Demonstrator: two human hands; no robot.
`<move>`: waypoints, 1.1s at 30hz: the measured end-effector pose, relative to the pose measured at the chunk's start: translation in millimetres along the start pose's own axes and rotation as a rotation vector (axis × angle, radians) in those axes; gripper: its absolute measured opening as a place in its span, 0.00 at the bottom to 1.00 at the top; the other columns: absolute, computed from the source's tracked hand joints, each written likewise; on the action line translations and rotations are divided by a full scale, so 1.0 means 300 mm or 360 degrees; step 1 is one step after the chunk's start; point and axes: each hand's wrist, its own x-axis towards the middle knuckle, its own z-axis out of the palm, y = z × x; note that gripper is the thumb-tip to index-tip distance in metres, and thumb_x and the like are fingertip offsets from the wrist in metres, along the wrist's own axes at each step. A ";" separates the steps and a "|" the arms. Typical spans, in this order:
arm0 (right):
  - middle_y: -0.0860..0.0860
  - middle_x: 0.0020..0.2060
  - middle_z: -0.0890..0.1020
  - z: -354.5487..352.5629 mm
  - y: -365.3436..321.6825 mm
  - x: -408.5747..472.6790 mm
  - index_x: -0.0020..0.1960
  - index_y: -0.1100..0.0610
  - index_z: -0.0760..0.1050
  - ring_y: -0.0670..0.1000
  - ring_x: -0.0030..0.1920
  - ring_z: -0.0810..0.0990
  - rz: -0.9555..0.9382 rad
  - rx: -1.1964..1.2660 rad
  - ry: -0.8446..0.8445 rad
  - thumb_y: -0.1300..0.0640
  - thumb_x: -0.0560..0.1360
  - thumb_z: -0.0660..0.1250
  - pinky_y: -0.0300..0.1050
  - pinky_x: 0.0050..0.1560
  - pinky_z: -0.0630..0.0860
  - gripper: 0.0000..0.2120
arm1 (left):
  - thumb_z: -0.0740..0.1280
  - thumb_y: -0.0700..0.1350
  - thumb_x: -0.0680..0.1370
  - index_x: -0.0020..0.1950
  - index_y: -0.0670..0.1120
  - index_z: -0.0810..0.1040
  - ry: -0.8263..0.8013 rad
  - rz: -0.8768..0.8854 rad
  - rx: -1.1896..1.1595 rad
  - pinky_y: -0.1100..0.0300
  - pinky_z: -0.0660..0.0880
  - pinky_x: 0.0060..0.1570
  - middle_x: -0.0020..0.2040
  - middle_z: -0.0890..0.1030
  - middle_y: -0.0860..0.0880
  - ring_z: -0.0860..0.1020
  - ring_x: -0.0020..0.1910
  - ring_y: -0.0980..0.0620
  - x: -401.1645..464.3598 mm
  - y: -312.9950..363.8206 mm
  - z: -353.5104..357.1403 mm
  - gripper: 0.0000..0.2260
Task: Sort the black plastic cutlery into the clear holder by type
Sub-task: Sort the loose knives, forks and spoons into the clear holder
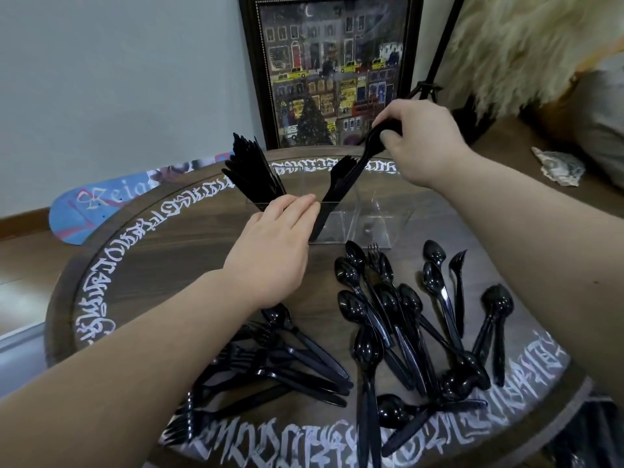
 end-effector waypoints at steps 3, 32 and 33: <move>0.53 0.55 0.81 0.049 -0.028 -0.026 0.60 0.55 0.77 0.51 0.46 0.76 -0.0172 -0.0093 -0.0169 0.60 0.79 0.61 0.41 0.51 0.70 0.12 | 0.70 0.41 0.71 0.70 0.39 0.69 0.0004 0.0001 -0.0011 0.47 0.74 0.55 0.70 0.71 0.44 0.68 0.66 0.42 0.000 0.000 0.002 0.28; 0.51 0.52 0.80 0.089 -0.025 0.053 0.55 0.54 0.75 0.53 0.53 0.77 -0.0554 -0.0259 -0.0468 0.58 0.75 0.69 0.51 0.57 0.74 0.10 | 0.67 0.40 0.73 0.71 0.40 0.68 -0.0024 0.0049 -0.0050 0.46 0.74 0.57 0.71 0.69 0.45 0.67 0.68 0.44 0.000 -0.018 0.004 0.26; 0.51 0.52 0.80 0.098 -0.017 0.050 0.55 0.54 0.75 0.53 0.53 0.77 -0.0530 -0.0232 -0.0485 0.58 0.74 0.69 0.51 0.57 0.74 0.10 | 0.68 0.40 0.72 0.71 0.40 0.69 -0.0035 0.0049 -0.0049 0.46 0.74 0.57 0.71 0.70 0.44 0.68 0.68 0.43 0.000 -0.017 0.002 0.26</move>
